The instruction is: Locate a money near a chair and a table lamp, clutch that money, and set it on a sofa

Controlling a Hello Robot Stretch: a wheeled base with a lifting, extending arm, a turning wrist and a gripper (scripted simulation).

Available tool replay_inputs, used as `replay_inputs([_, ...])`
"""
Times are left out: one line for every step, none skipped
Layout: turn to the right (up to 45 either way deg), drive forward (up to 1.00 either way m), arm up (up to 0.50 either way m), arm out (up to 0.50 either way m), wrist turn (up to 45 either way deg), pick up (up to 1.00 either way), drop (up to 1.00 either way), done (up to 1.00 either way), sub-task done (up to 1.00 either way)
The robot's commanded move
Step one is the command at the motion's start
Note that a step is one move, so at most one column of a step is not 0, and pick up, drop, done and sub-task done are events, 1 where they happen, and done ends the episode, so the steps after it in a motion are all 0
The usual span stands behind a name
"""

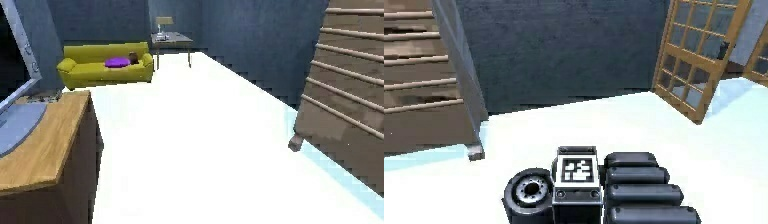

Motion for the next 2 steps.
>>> replay_inputs([3.0, 0.00, 0.00, 0.00, 0.0, 0.00, 0.00, 0.00, 0.00])
replay_inputs([0.0, 0.65, 0.00, 0.00, 0.0, 0.00, 0.00, 0.00, 0.00])
